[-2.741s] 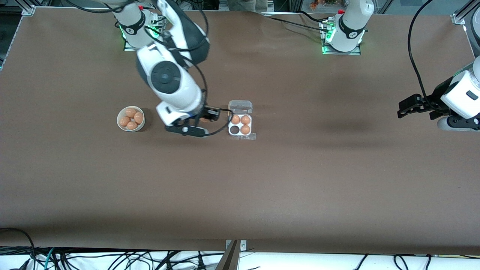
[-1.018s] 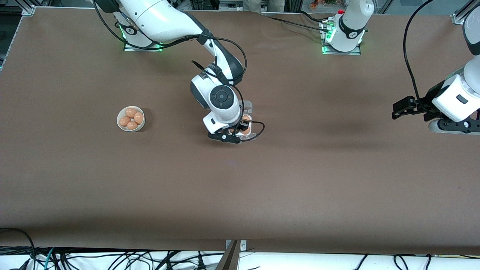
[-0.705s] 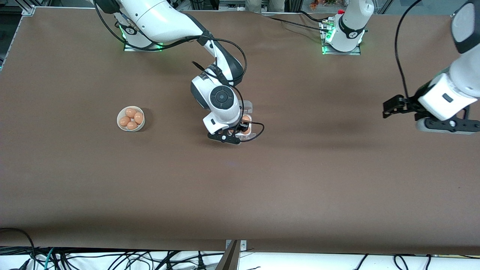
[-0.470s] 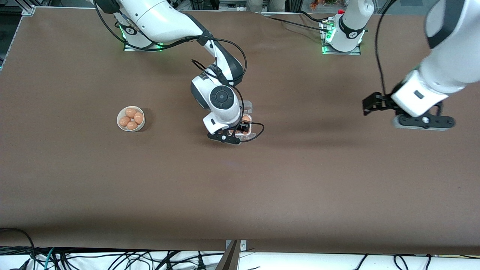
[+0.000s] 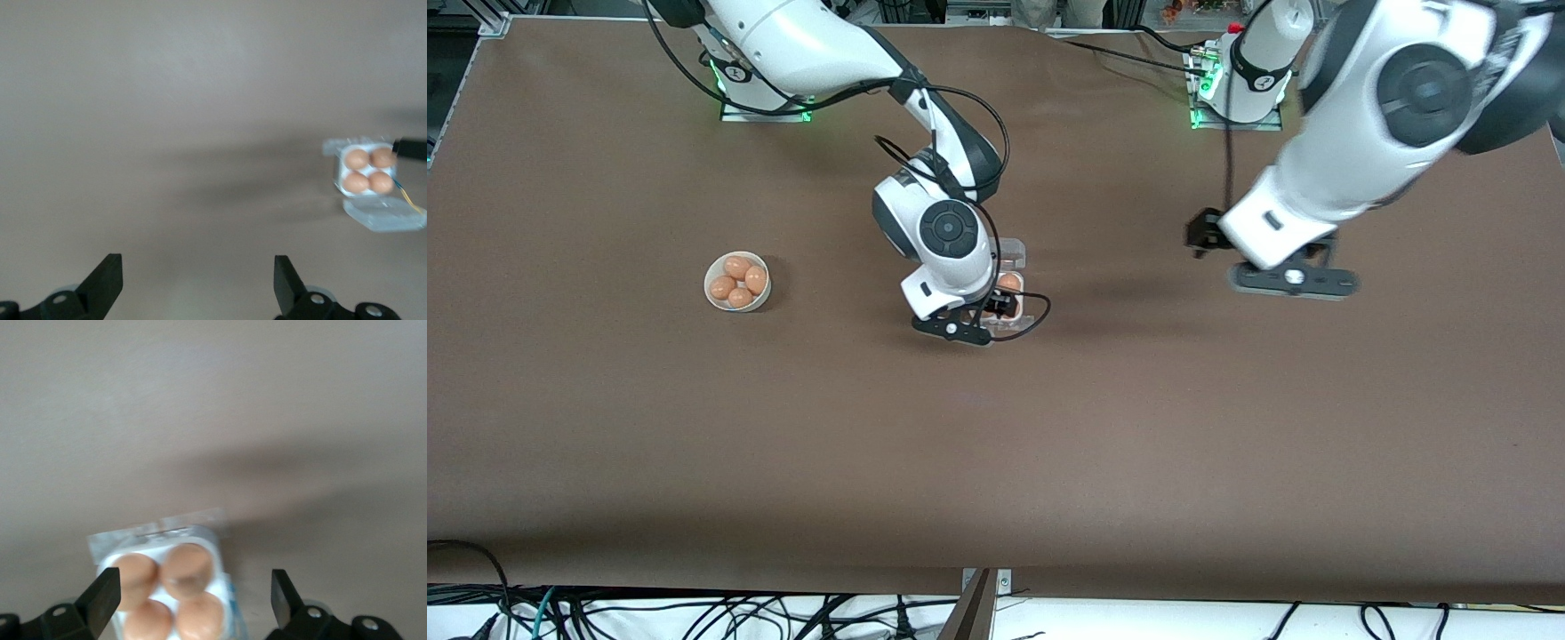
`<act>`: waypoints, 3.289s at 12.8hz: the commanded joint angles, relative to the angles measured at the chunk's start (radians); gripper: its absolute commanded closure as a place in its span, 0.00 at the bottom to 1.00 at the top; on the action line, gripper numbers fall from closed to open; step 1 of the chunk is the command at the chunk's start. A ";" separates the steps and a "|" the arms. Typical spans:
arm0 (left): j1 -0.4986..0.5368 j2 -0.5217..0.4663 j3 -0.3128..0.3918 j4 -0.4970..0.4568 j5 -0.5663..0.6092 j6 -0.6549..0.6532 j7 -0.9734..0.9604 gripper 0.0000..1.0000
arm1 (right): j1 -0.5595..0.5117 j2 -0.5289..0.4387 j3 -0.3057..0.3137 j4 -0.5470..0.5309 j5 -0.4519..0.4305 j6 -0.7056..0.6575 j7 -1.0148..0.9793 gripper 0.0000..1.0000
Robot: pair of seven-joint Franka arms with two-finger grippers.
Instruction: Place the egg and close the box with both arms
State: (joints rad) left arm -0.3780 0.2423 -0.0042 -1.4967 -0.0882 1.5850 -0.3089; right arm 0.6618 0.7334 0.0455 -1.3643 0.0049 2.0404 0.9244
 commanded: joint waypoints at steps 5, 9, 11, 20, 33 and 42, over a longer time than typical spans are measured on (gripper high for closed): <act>-0.152 0.146 0.010 0.024 -0.197 -0.022 -0.202 0.43 | -0.125 -0.349 -0.093 -0.200 0.075 -0.235 -0.325 0.00; -0.249 0.242 0.009 0.029 -0.206 -0.016 -0.298 0.78 | -0.125 -0.540 -0.280 -0.361 0.101 -0.299 -0.589 0.00; -0.298 0.319 0.010 0.068 -0.220 0.013 -0.334 0.84 | -0.125 -0.588 -0.372 -0.381 0.096 -0.371 -0.680 0.00; -0.366 0.463 0.010 0.081 -0.329 0.133 -0.409 0.97 | -0.125 -0.640 -0.616 -0.326 0.079 -0.442 -0.944 0.00; -0.217 0.376 0.076 0.263 -0.202 0.101 -0.328 0.85 | -0.744 -0.677 0.048 -0.294 0.058 -0.490 -0.938 0.00; 0.016 0.327 0.084 0.420 0.151 -0.031 -0.119 0.00 | -0.746 -0.687 0.045 -0.295 -0.003 -0.516 -0.949 0.00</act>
State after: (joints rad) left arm -0.3685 0.5684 0.0863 -1.0926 0.0109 1.5705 -0.4499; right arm -0.0663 0.0647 0.0726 -1.6579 0.0170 1.5417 -0.0128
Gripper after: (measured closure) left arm 0.057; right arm 0.000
